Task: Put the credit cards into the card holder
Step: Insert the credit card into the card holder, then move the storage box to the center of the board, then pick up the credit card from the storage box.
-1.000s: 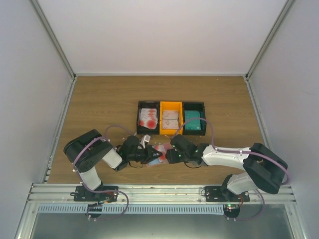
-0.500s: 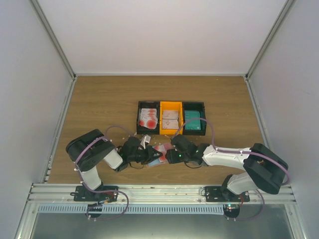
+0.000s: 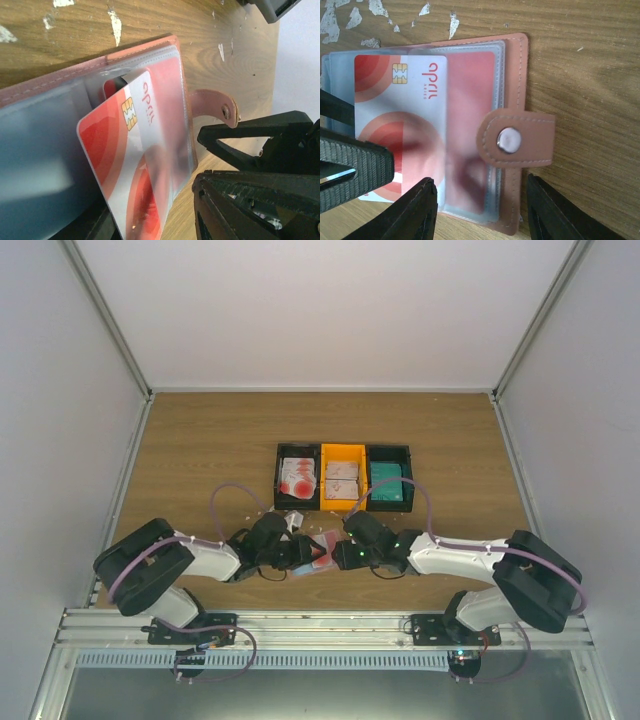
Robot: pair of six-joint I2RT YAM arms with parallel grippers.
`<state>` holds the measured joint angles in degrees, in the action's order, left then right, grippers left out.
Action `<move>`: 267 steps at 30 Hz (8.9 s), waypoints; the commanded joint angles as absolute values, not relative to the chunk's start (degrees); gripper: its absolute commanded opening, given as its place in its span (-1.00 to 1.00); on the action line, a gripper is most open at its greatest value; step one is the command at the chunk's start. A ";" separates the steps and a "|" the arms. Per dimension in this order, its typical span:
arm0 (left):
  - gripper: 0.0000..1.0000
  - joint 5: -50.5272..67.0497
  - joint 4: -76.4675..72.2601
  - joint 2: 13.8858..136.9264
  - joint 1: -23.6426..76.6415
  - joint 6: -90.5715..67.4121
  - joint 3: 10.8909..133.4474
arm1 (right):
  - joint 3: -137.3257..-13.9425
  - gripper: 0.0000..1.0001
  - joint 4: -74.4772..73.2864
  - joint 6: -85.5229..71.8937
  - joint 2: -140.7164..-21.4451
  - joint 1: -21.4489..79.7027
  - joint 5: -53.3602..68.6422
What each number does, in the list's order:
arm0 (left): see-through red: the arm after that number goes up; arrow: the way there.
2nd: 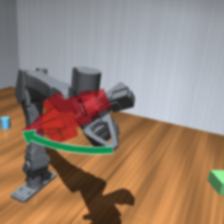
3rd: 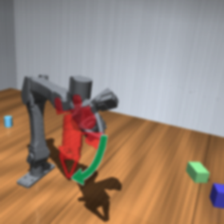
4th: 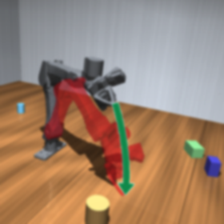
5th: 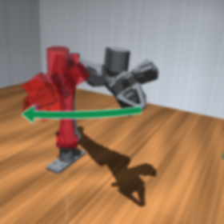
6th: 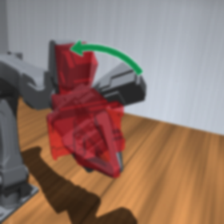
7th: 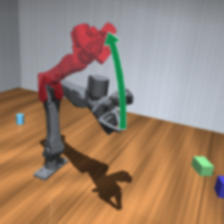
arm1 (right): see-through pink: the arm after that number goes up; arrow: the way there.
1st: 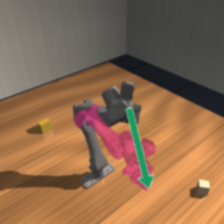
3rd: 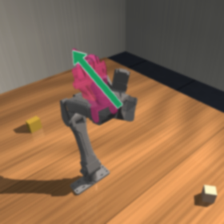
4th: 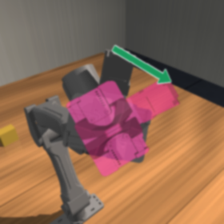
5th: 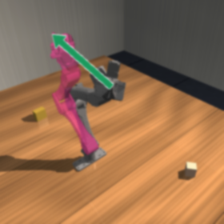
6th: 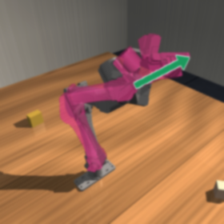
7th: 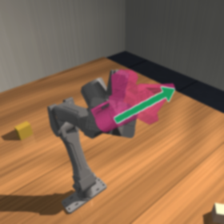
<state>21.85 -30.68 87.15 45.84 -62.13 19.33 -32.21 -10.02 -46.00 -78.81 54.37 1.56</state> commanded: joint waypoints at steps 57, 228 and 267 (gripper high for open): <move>0.23 15.23 -0.45 72.01 45.44 -54.20 18.98 | -34.89 -0.28 -12.32 -39.21 -86.74 55.55 -0.38; 0.23 17.63 5.84 78.66 18.49 -35.94 36.54 | -66.55 -0.17 -34.12 -12.20 -95.02 23.53 7.14; 0.10 14.42 3.54 90.78 15.63 -34.35 45.30 | -105.37 0.01 -54.35 22.09 -125.86 33.28 11.92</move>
